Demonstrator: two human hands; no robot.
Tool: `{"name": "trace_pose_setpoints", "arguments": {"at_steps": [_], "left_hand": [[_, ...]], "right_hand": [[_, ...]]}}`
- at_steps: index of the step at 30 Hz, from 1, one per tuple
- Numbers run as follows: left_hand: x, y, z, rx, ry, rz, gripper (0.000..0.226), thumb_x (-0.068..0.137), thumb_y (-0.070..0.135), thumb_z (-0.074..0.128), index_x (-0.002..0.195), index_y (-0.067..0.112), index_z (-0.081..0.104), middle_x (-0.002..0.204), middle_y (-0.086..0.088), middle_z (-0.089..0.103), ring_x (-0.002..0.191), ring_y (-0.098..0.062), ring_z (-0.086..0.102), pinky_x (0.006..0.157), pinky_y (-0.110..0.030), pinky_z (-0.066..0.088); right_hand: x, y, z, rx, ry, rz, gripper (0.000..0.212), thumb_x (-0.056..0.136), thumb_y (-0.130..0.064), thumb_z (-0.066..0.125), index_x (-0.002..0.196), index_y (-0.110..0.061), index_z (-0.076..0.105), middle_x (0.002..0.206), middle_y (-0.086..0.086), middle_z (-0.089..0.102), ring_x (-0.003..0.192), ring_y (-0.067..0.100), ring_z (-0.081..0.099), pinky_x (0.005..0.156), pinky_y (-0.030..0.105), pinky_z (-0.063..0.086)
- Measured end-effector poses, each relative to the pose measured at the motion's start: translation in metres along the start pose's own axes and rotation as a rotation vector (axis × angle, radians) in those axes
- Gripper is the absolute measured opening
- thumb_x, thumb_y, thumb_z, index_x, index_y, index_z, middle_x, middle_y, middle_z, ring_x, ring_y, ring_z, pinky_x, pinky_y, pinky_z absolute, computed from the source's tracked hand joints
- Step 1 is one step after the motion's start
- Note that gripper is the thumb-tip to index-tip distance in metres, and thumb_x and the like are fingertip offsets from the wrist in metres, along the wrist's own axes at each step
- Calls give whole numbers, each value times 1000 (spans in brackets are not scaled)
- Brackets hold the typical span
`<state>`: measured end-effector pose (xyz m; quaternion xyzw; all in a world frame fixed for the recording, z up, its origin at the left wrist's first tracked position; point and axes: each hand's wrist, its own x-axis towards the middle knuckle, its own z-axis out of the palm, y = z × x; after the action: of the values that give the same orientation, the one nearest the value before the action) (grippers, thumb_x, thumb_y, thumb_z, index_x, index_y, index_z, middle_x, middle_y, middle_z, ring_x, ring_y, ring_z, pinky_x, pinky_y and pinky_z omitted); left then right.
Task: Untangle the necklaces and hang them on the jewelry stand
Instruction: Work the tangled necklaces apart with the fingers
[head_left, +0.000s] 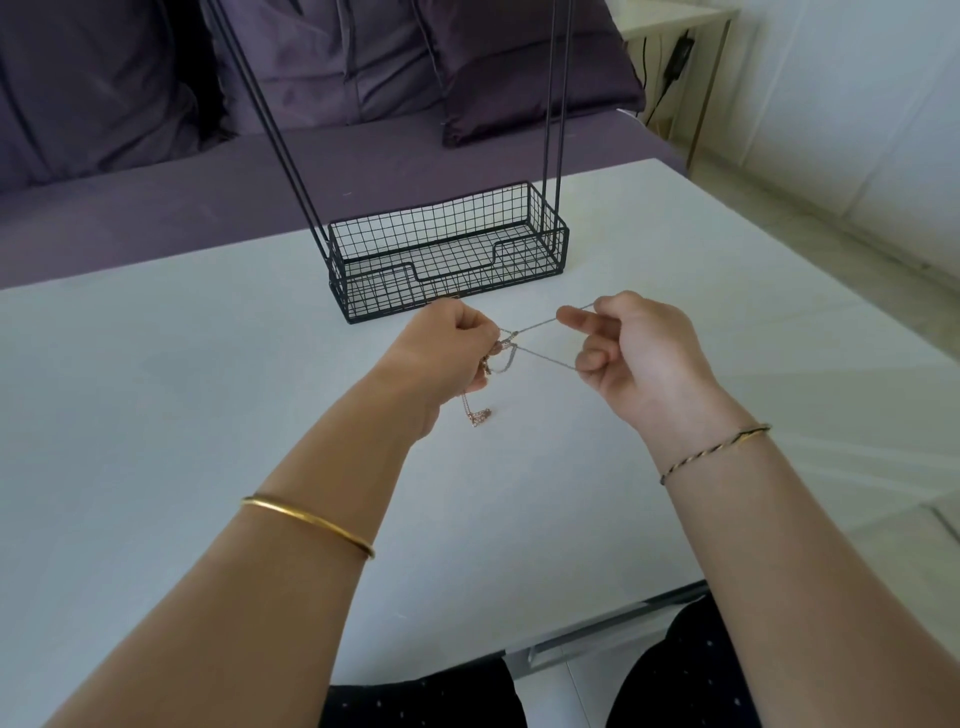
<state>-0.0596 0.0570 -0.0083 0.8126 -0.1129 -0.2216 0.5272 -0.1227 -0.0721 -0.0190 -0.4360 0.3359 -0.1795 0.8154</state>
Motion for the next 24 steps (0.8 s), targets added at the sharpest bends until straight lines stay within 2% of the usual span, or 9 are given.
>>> {"name": "trace_pose_setpoints", "arguments": {"at_steps": [5,8,11,15,17,19,22,24], "left_hand": [[-1,3,0,-33,51,37,22,96,7,48,77,12,55,84,2,66,56,-9,43,79,-29,52],[0,5,2,-69,92,43,27,95,4,46,72,11,56,83,1,63,58,-9,43,76,-28,51],[2,6,3,-119,123,18,29,94,2,44,69,9,56,80,-3,58,59,-10,44,69,-25,51],[4,5,0,-158,139,-3,26,94,0,42,72,7,56,70,-4,53,57,-11,45,65,-25,52],[3,4,-1,-168,133,-6,17,94,0,44,86,8,57,76,-4,56,59,-11,46,68,-26,52],[2,3,-1,-165,142,-7,17,94,-1,45,101,10,55,83,-5,59,61,-12,47,69,-26,52],[2,4,-1,-160,114,10,24,92,-4,42,95,15,57,85,-5,60,60,-12,47,69,-25,51],[0,5,-1,-164,89,26,27,92,-5,43,88,16,59,84,-3,59,58,-12,46,69,-25,50]], "right_hand": [[3,3,-2,-126,31,10,18,94,-4,39,77,-11,43,70,10,58,30,8,23,35,12,23],[3,4,-1,-145,29,41,21,94,-2,38,76,-11,43,68,8,50,28,7,24,34,11,24],[2,5,-1,-270,21,27,20,94,-2,38,76,-10,44,65,6,46,29,8,24,36,11,22],[1,7,-4,-489,22,-142,18,91,0,38,84,-12,50,74,7,50,30,4,33,35,14,23],[1,7,-7,-648,6,-239,28,88,1,37,76,-15,56,73,4,52,32,1,37,40,16,29],[-1,7,-9,-782,-40,-328,39,87,3,37,66,-17,63,65,3,51,39,8,33,45,20,29],[-3,11,-8,-919,-135,-419,38,87,2,42,71,-16,72,55,-3,52,34,7,28,38,16,23],[-1,15,-6,-980,-202,-416,34,85,4,45,82,-12,74,45,-13,51,33,4,37,36,10,23]]}}
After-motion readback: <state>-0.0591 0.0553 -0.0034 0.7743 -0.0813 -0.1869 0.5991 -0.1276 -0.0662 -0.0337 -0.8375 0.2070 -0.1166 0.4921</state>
